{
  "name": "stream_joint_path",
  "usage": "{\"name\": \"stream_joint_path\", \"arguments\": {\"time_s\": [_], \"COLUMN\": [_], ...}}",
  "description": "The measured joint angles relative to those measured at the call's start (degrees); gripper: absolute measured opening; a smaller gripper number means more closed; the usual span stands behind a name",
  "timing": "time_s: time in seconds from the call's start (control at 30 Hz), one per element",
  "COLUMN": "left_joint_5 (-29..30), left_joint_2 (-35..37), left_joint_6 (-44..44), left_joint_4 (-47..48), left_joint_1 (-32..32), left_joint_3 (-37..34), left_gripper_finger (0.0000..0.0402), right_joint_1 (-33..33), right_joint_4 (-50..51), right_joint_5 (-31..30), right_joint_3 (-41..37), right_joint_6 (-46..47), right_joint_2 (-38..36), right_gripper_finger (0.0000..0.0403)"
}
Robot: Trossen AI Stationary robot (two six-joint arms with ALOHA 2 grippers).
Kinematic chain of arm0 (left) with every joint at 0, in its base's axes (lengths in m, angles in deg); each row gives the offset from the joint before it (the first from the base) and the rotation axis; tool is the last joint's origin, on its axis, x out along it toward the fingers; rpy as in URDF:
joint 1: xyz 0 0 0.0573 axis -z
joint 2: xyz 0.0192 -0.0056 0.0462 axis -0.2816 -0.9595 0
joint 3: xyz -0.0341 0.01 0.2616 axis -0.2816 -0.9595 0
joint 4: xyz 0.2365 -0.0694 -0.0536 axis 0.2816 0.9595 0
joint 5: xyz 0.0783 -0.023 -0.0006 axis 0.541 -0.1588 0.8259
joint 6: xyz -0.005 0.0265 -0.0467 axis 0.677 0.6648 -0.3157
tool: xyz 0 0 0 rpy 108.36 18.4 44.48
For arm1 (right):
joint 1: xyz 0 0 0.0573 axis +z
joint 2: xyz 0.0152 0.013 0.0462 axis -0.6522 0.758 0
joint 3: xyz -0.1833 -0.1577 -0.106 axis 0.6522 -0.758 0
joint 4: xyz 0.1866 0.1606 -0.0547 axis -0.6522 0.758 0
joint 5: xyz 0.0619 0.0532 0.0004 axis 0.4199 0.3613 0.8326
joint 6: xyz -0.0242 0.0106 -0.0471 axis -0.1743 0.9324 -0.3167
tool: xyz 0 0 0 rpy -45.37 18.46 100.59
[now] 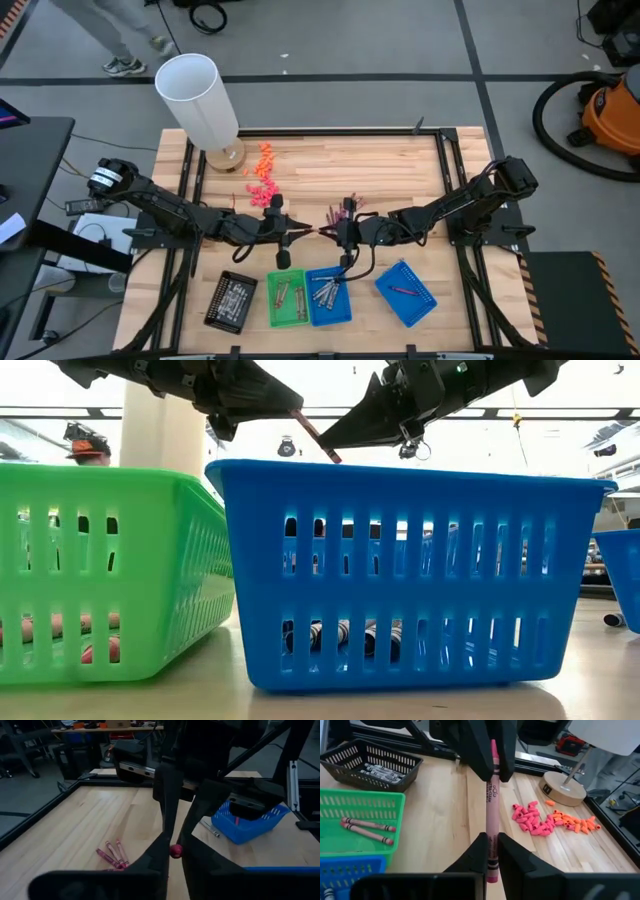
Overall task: Sort crayons
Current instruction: Put the pink crayon into the green bin
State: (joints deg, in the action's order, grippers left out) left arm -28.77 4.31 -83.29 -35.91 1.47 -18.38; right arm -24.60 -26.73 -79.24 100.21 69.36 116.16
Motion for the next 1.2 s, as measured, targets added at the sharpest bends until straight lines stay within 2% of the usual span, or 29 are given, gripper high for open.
{"name": "stream_joint_path", "arguments": {"time_s": [0.13, 0.33, 0.4, 0.5, 0.6, 0.87, 1.03, 1.2], "left_joint_5": [-0.1, 0.1, -1.5, -6.8, -14.6, -35.0, -37.1, -37.1], "left_joint_2": [0.0, 0.0, 0.4, 0.4, 1.3, 2.4, 0.2, -3.5], "left_joint_6": [-0.3, -3.2, -5.3, -9.9, -15.4, -29.3, -34.5, -39.6], "left_joint_4": [0.4, 3.1, 5.8, 8.6, 11.0, 17.0, 22.5, 21.2], "left_joint_1": [0.0, 0.0, 0.0, 0.0, -0.1, 0.1, 2.8, 4.7], "left_joint_3": [0.0, 0.0, 0.0, 0.0, 0.0, 0.0, -0.1, 0.0], "left_gripper_finger": [0.0021, 0.0033, 0.0035, 0.0035, 0.0035, 0.0036, 0.0036, 0.0036], "right_joint_1": [0.0, 0.1, 0.1, 0.1, 0.1, 0.1, 0.1, -0.2], "right_joint_4": [-0.4, -0.7, -0.1, 2.0, 4.3, 7.6, 7.7, 7.9], "right_joint_5": [0.9, 4.4, 5.8, 5.7, 4.1, 0.7, 0.6, 0.6], "right_joint_3": [0.0, 0.1, 0.1, 0.1, 0.1, 0.1, 0.1, 0.1], "right_joint_6": [0.0, 1.2, 2.0, 2.7, 3.0, 3.0, 3.0, 3.6], "right_joint_2": [0.0, 0.0, 0.0, 0.0, 0.0, 0.0, 0.0, 0.0], "right_gripper_finger": [0.0052, 0.0089, 0.0106, 0.0129, 0.0142, 0.0144, 0.0144, 0.0143]}}
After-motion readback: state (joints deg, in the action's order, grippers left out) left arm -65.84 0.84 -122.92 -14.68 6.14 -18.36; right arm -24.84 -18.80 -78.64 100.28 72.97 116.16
